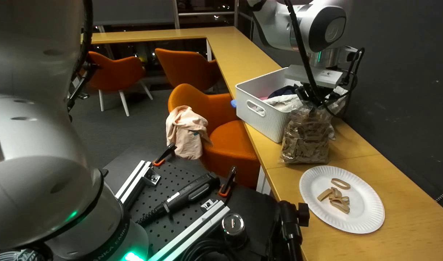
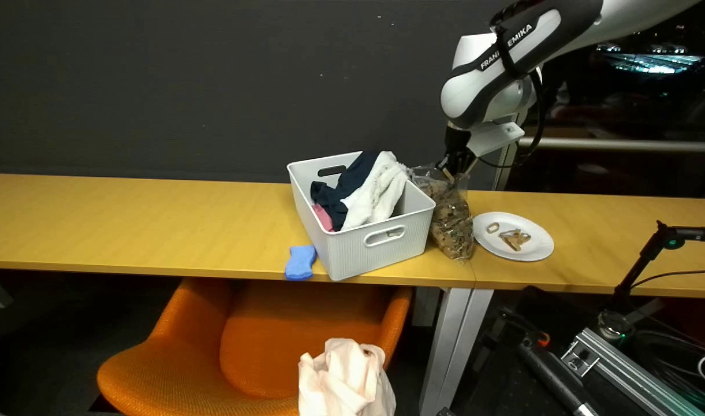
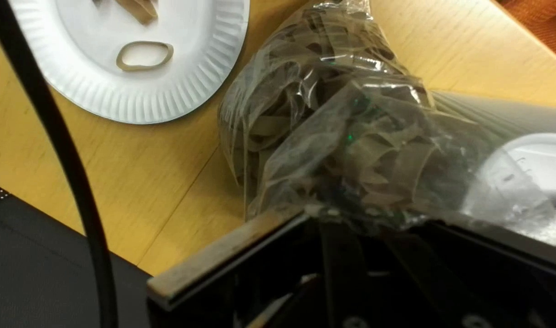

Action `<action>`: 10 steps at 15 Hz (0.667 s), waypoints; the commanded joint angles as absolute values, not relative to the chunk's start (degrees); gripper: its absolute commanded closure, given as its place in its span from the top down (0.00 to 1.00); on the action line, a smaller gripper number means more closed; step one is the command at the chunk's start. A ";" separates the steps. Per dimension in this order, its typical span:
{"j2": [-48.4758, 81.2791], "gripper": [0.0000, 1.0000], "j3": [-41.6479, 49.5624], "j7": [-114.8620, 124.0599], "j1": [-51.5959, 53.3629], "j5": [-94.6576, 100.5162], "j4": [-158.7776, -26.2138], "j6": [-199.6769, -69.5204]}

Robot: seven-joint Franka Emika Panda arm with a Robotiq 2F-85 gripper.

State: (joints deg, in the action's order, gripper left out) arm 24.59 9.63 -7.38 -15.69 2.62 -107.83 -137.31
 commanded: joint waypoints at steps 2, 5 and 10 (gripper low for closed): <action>24.90 0.12 9.42 -9.75 -17.43 0.40 -108.74 -138.37; 25.96 0.17 9.15 -10.09 -17.79 -0.19 -108.42 -138.90; 29.37 0.36 8.64 -9.86 -16.99 0.20 -106.94 -140.80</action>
State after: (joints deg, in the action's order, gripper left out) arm 27.18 9.27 -8.85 -17.02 0.80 -108.58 -139.35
